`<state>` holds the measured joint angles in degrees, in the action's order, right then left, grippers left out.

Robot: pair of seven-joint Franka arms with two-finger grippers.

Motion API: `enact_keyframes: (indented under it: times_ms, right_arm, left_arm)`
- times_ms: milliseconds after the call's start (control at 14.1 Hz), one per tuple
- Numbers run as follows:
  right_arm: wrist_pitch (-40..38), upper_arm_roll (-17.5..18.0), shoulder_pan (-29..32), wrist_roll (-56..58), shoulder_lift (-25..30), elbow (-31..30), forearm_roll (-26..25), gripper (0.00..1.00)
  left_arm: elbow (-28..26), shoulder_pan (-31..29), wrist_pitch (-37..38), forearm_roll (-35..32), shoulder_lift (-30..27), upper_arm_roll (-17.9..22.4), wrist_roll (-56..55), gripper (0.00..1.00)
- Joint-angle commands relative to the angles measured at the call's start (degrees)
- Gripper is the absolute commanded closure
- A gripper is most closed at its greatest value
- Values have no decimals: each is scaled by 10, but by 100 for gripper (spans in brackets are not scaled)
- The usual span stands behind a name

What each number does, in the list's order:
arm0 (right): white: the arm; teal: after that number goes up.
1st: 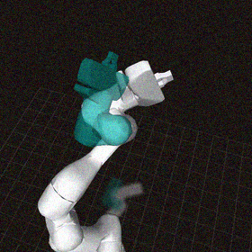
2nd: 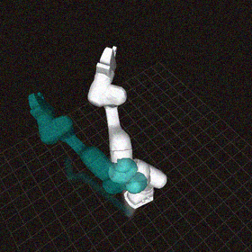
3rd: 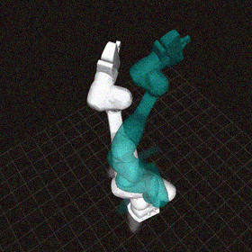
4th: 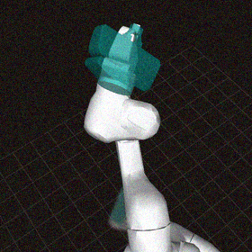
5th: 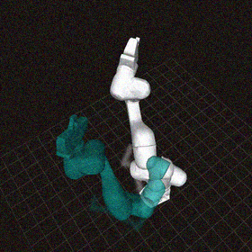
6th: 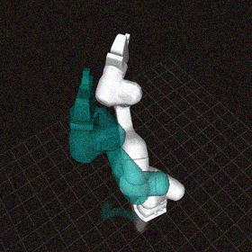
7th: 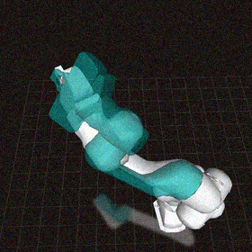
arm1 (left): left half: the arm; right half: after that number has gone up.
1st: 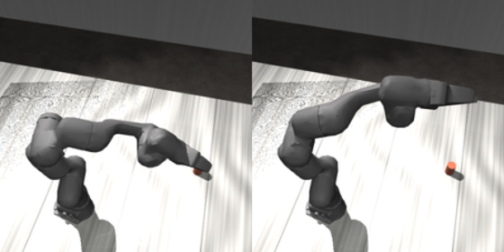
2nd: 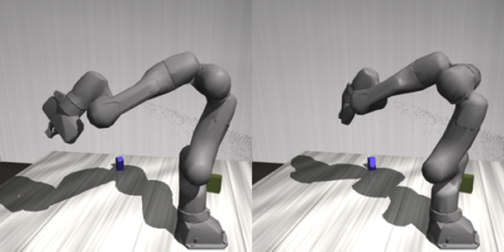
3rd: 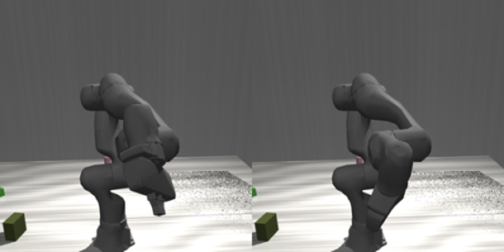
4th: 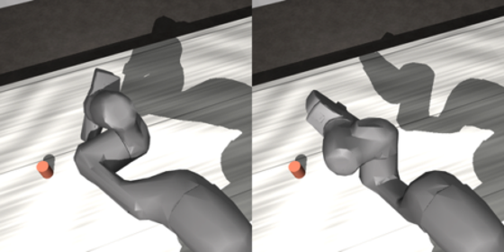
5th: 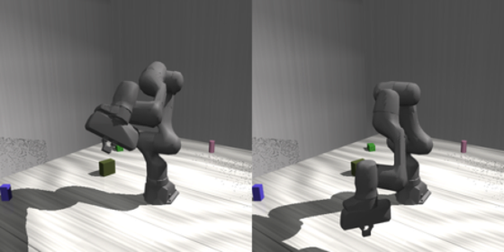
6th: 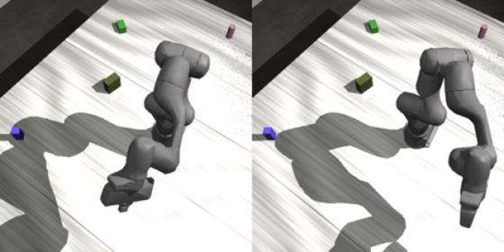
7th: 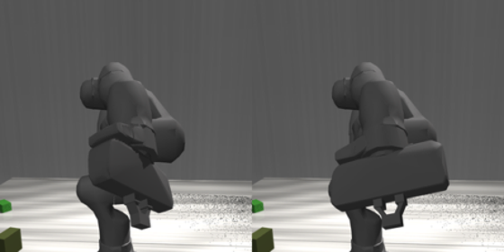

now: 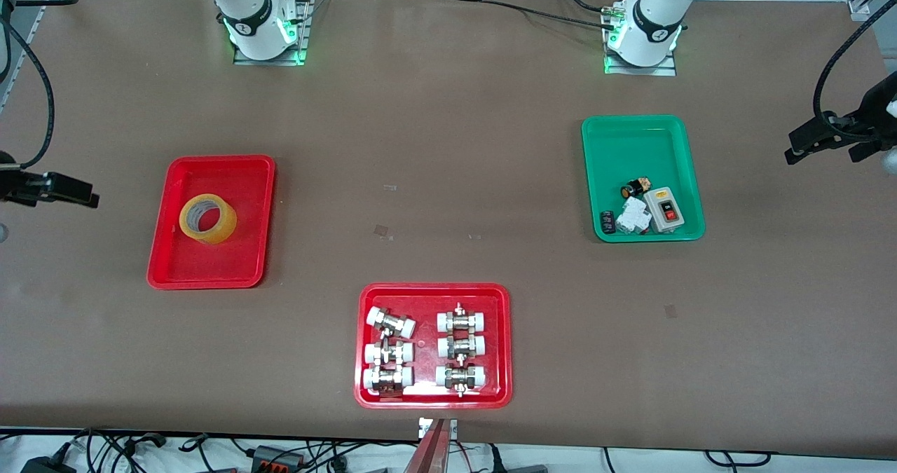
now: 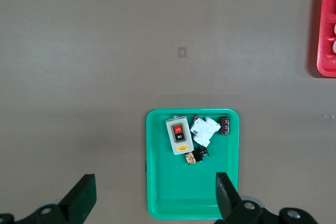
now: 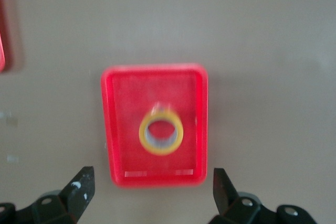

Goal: Left arm passes tape to right arm into tray

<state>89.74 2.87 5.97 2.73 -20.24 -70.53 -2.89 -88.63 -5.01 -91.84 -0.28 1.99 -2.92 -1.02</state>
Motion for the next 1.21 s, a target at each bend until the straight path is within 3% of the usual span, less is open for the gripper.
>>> enact_keyframes:
  times_ms: [0,284,497,781,1137]
  right_arm:
    - [74,-1,-8,-12,42,-71,-7,0]
    - [75,-42,-48,-25,71,-86,-5,0]
    - [78,-42,-44,-20,109,-129,-3,0]
    - [119,-43,-44,-16,194,-254,-5,0]
    - [84,-41,-46,-7,205,-260,-8,0]
  left_arm:
    - [2,-3,6,1,-1,-2,3,0]
    - [2,-3,6,1,-1,-2,4,0]
    - [2,-3,6,1,-1,-2,4,0]
    - [2,-3,6,1,-1,-2,4,0]
    - [1,-3,6,1,-1,-3,4,0]
